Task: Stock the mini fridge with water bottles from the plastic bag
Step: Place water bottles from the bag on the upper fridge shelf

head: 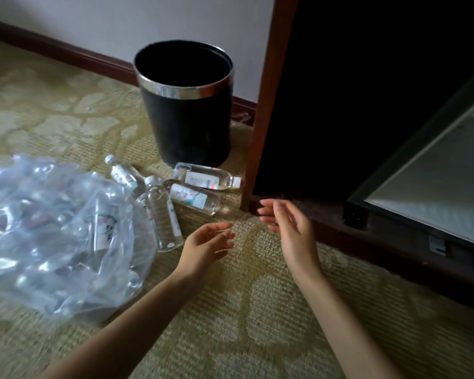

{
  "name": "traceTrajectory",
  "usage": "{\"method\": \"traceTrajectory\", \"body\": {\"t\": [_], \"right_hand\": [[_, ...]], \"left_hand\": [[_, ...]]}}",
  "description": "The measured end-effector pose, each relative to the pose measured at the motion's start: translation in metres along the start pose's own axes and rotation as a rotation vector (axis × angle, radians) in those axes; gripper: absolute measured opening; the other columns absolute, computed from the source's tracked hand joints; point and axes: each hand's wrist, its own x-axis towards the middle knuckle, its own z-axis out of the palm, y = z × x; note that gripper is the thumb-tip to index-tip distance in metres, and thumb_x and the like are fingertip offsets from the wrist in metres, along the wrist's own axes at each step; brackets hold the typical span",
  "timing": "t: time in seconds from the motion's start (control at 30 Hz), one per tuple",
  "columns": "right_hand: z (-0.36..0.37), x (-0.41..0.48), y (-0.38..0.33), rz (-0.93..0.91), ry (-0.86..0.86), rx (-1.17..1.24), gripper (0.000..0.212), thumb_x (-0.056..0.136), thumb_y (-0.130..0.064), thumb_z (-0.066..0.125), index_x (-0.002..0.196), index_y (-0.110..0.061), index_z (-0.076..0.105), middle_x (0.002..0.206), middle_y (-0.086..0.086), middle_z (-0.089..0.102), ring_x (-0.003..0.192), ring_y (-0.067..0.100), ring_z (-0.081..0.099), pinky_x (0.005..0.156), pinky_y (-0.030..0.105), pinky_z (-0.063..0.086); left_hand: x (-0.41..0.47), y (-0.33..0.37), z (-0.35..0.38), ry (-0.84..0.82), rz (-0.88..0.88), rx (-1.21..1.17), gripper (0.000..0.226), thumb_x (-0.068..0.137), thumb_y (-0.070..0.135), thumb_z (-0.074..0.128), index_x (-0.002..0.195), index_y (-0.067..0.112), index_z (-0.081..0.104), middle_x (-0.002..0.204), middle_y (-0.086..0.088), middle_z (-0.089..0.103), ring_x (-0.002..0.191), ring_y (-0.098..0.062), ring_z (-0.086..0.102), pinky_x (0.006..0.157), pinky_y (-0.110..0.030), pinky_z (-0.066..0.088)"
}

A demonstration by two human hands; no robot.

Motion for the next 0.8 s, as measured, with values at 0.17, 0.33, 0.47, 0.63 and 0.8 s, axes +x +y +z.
{"method": "traceTrajectory", "body": {"t": [0.17,0.33,0.47,0.63,0.8], "right_hand": [[0.015,-0.008,0.012,0.031,-0.099,-0.039,0.022,0.100,-0.019,0.045,0.096,-0.019,0.067,0.090,-0.001,0.069,0.084,0.002,0.064,0.071,0.010,0.046],[0.036,-0.014,0.027,0.111,-0.145,-0.082,0.020,0.099,-0.023,0.048,0.091,-0.028,0.066,0.089,-0.006,0.069,0.085,0.001,0.064,0.073,0.012,0.046],[0.053,-0.021,0.037,0.166,-0.199,-0.117,0.019,0.098,-0.026,0.049,0.089,-0.027,0.065,0.089,-0.007,0.069,0.089,0.004,0.064,0.076,0.015,0.044],[0.072,-0.020,0.044,0.218,-0.265,-0.135,0.018,0.098,-0.023,0.048,0.097,-0.020,0.066,0.092,-0.005,0.069,0.089,0.005,0.062,0.076,0.016,0.045],[0.102,-0.015,0.052,0.264,-0.319,-0.132,0.019,0.098,-0.023,0.049,0.109,-0.016,0.064,0.099,-0.004,0.067,0.088,-0.001,0.060,0.074,0.011,0.045]], "left_hand": [[0.005,-0.013,-0.018,0.058,-0.035,-0.022,0.016,0.092,0.008,0.056,0.106,0.013,0.062,0.090,-0.002,0.068,0.080,-0.014,0.061,0.079,-0.027,0.050],[0.007,-0.024,-0.031,0.113,-0.066,-0.047,0.015,0.091,0.005,0.058,0.104,0.012,0.061,0.089,-0.003,0.065,0.077,-0.014,0.059,0.068,-0.021,0.050],[0.014,-0.033,-0.049,0.263,-0.060,-0.024,0.028,0.090,0.002,0.059,0.118,0.005,0.058,0.092,-0.004,0.064,0.074,-0.009,0.058,0.062,-0.019,0.049],[0.020,-0.037,-0.074,0.470,-0.026,0.045,0.045,0.087,0.003,0.062,0.130,0.005,0.047,0.119,-0.011,0.056,0.081,-0.009,0.056,0.062,-0.017,0.045],[0.026,-0.038,-0.085,0.526,0.001,0.053,0.050,0.088,0.001,0.058,0.135,0.005,0.043,0.119,-0.005,0.056,0.084,-0.004,0.055,0.064,-0.009,0.045]]}}
